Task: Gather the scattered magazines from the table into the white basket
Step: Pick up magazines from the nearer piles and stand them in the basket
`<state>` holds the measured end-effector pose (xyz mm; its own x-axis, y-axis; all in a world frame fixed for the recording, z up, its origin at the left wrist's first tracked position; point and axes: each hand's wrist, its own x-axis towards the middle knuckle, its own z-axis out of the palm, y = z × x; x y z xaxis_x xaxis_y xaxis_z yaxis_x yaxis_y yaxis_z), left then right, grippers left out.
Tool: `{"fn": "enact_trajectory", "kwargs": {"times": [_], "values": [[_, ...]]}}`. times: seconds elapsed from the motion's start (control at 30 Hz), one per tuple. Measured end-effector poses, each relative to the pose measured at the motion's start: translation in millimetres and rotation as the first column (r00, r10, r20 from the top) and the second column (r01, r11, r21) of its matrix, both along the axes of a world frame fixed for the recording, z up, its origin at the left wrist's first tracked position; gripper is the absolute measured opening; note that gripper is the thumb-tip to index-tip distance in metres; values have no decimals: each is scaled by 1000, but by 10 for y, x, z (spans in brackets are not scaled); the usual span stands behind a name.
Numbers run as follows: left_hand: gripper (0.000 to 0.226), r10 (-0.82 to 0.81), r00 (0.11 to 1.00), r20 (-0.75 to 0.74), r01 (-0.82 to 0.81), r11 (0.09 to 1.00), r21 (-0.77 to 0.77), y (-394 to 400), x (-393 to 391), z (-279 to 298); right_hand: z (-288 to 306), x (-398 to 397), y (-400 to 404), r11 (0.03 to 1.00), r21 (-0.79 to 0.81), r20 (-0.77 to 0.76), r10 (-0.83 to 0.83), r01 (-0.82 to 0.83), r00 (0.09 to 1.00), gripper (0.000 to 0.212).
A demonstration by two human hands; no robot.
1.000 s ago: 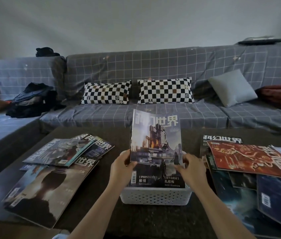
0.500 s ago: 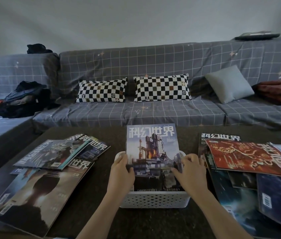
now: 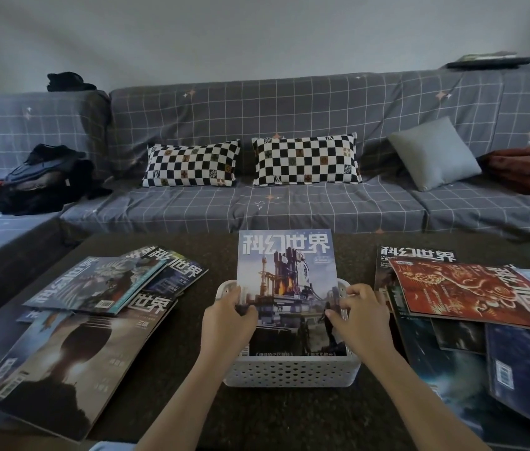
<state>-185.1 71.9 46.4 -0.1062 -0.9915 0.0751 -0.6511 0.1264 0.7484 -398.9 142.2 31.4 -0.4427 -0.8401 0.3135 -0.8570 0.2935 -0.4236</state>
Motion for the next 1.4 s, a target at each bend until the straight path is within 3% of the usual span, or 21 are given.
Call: {"fn": "enact_trajectory", "kwargs": {"times": [0.13,0.3,0.4,0.6,0.73,1.0,1.1,1.4], "values": [[54,5,1000,-22,-5,999,-34,46,-22,11,23,20,18,1000,-7,39,-9,9,999,37],[52,-27,990,-135,25,1000,-12,77,-9,26,83,73,86,991,-127,138,-16,34,990,39],[45,-26,974,-225,22,1000,-17,118,49,47,136,114,111,986,-165,103,17,0,995,39],[41,6,960,-281,-25,998,-62,65,354,169,423,490,-51,940,-271,184,262,-208,947,32],[38,80,957,-278,-111,989,-100,-43,653,239,578,888,-314,891,-303,331,432,-339,839,28],[22,260,919,-298,-287,956,-52,-440,1359,132,590,1737,-1067,785,-234,374,617,-573,692,21],[26,314,903,-292,-337,941,-31,-625,1610,-40,503,2020,-1437,753,-176,393,644,-634,656,23],[46,528,802,-278,-524,846,97,-1147,2040,-456,65,2579,-2493,770,81,352,572,-633,741,40]]}}
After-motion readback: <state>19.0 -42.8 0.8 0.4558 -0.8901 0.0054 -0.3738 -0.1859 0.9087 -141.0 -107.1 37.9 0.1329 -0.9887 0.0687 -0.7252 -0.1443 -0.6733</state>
